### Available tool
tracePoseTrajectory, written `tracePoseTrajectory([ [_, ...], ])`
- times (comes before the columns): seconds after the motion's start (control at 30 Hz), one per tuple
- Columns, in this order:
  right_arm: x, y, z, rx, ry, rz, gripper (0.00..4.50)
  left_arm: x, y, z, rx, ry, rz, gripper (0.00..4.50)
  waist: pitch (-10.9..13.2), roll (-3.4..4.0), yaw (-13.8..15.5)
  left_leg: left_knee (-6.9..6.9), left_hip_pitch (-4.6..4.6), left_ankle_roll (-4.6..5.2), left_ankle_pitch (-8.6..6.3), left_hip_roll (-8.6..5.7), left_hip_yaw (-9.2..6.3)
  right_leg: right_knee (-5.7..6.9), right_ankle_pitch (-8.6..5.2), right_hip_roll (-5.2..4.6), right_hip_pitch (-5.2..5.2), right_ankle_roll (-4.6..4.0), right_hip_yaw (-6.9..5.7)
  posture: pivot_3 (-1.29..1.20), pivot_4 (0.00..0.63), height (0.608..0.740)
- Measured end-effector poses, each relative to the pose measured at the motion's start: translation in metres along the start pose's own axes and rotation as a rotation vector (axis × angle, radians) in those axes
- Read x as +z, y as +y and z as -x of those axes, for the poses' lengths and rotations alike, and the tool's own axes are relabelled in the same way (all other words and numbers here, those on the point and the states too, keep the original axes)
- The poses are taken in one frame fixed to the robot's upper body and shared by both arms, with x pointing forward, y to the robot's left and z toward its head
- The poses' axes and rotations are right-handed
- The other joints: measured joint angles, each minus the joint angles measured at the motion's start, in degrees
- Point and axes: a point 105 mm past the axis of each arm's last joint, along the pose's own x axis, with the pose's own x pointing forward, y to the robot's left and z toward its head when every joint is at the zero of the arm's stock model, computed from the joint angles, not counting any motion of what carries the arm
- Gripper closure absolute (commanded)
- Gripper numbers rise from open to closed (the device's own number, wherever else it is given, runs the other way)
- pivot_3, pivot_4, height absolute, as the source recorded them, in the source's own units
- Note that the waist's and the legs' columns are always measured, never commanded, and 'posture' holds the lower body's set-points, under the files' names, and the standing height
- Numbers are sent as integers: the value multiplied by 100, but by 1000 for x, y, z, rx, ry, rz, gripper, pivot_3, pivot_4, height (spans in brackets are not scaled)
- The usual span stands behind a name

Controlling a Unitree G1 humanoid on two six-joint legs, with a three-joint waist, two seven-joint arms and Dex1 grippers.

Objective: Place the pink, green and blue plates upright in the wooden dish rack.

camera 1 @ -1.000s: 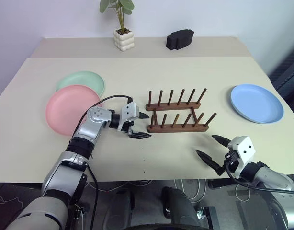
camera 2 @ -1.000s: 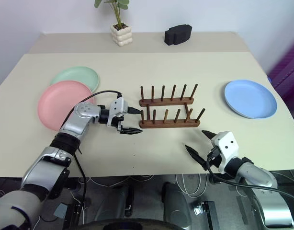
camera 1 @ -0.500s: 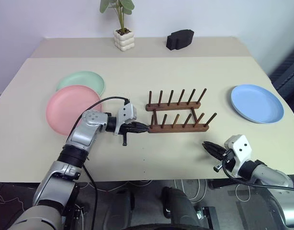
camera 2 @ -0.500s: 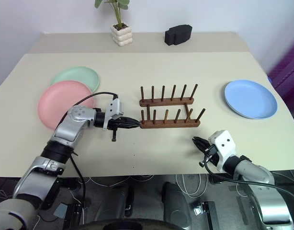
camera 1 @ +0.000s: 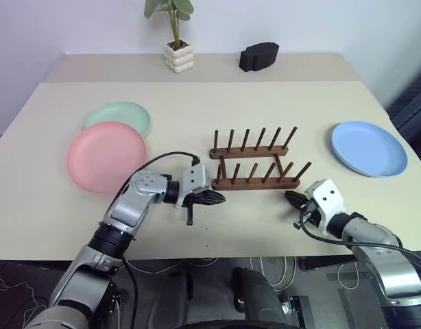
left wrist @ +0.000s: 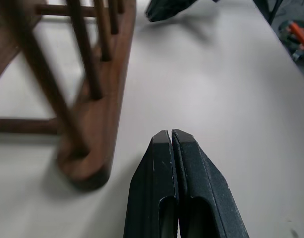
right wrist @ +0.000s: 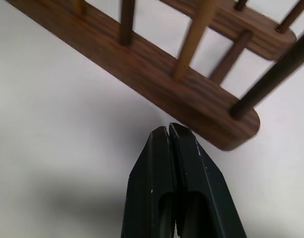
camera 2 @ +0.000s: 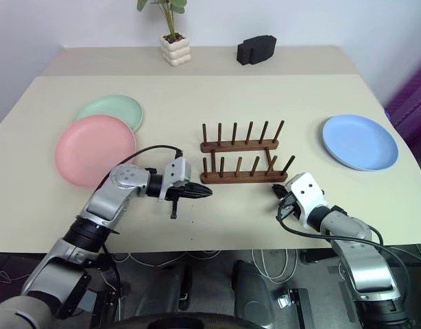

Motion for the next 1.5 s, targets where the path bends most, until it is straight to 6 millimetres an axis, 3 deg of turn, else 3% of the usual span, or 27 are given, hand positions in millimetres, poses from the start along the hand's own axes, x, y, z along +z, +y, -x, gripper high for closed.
tracePoseTrajectory([
  [0.27, 4, -10, -13, -14, -8, 40, 4472, -5, 15, -13, 149, -16, -13, 4454, 0, 0, -4, 1, 5, 0, 0, 0, 1, 3, 0, 0, 3, 1, 0, 0, 150, 740],
  [0.5, 7, -19, -25, -25, -26, 65, 4472, -7, 22, -10, 192, -20, -20, 4454, 0, 0, -15, 1, 8, 0, 0, 0, 3, 4, 2, 1, 3, 0, 1, 0, 150, 740],
  [0.9, 15, -35, -46, -68, -59, 101, 4472, -10, 52, -5, 362, -22, -45, 4454, -1, 1, -12, 1, 11, 1, 1, 0, 4, 7, 4, 1, 6, 2, 1, 0, 150, 740],
  [1.33, 15, -37, -49, -78, -66, 106, 4472, -11, 54, -4, 374, -27, -47, 4454, -1, 1, -13, 1, 11, 1, 1, 0, 4, 8, 4, 1, 6, 2, 1, 0, 150, 740],
  [1.5, 15, -27, -43, -45, -70, 111, 4472, -14, 58, 4, 417, -25, -46, 4454, -1, 1, -23, 0, 11, 1, 1, 0, 3, 8, 4, 1, 6, 2, 1, 0, 150, 740],
])
